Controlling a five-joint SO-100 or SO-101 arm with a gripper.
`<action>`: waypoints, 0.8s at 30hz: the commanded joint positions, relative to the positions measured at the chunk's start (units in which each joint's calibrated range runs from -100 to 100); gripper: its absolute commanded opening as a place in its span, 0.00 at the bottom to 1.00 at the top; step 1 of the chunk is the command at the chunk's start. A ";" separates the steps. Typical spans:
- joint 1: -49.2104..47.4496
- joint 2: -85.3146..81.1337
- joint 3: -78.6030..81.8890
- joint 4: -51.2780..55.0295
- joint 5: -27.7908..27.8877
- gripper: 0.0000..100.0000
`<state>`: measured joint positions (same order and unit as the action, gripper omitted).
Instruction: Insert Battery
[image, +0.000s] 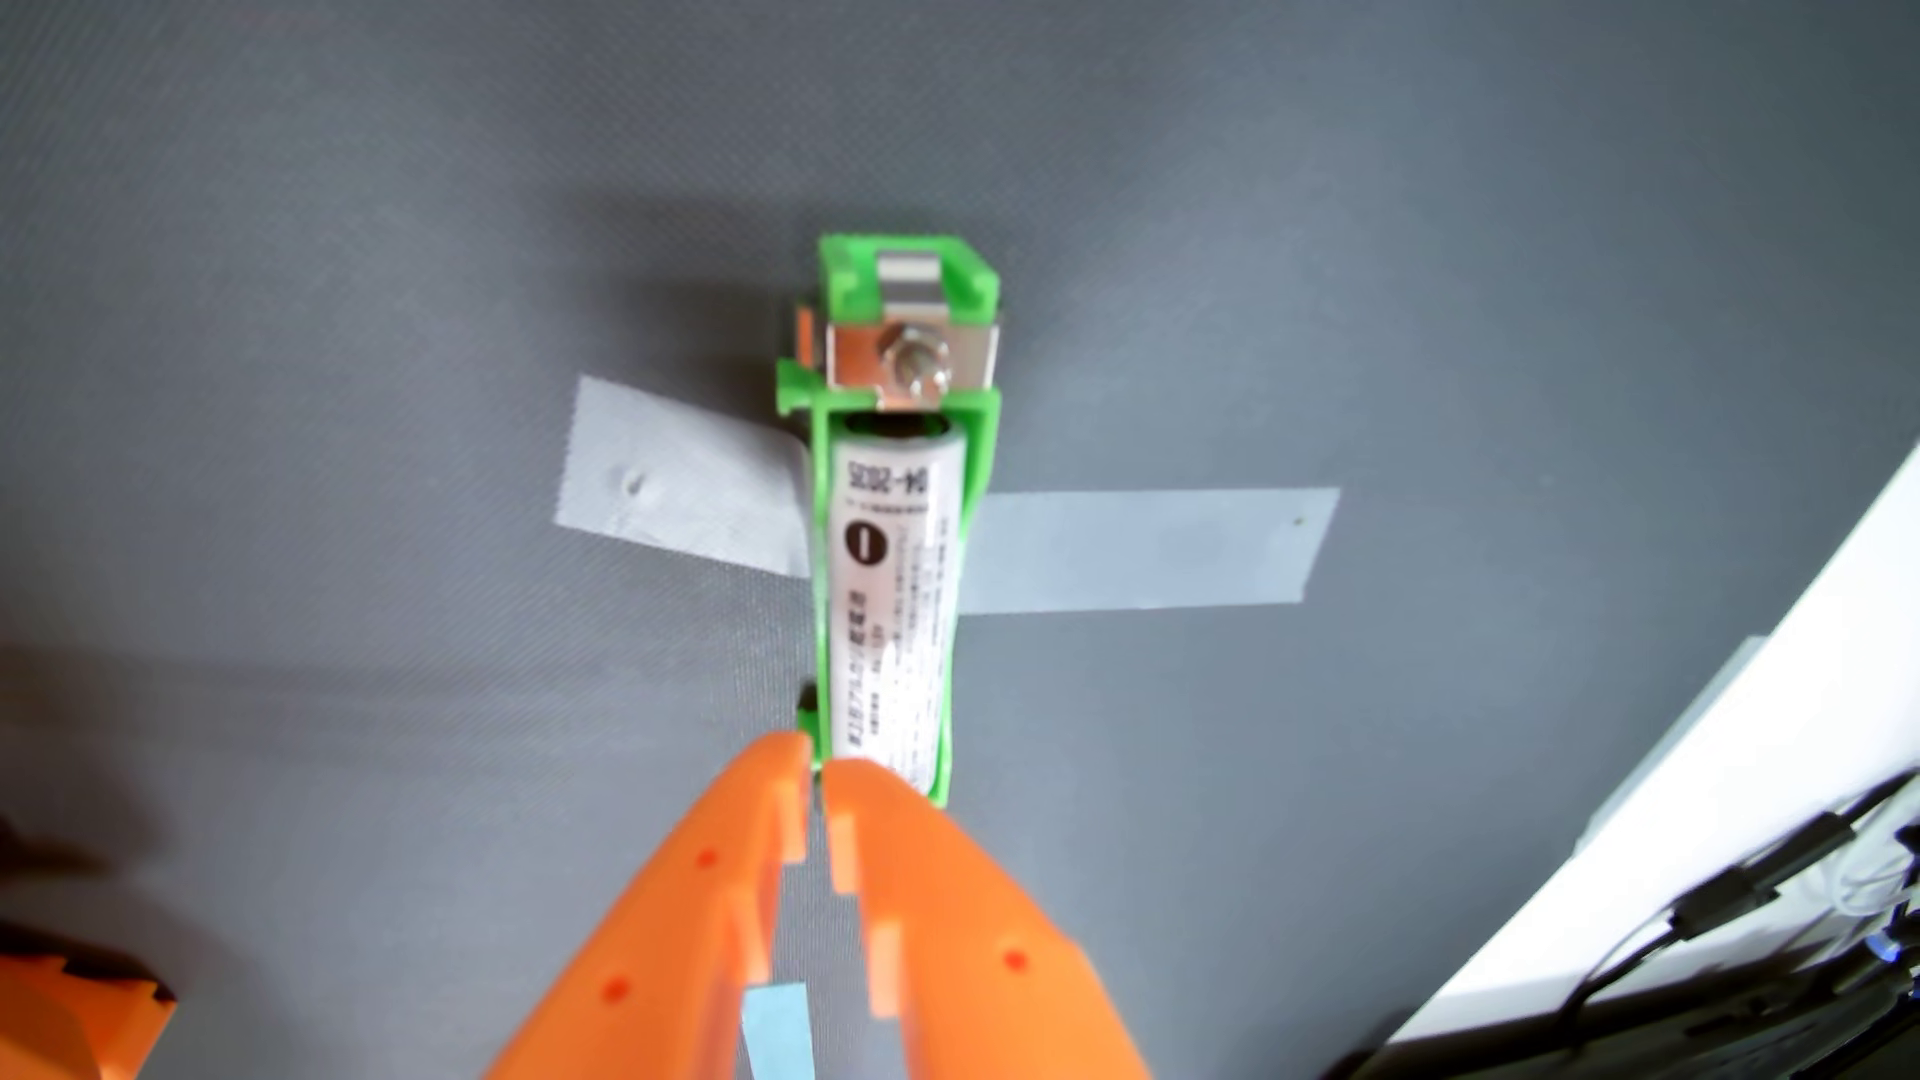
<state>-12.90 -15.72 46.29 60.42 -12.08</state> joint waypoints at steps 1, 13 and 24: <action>0.39 -0.82 -1.04 -4.28 1.06 0.02; -0.67 -0.91 3.28 -9.87 4.00 0.02; 0.27 -0.91 4.09 -9.61 4.25 0.02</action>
<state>-13.15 -15.72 50.09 51.05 -7.99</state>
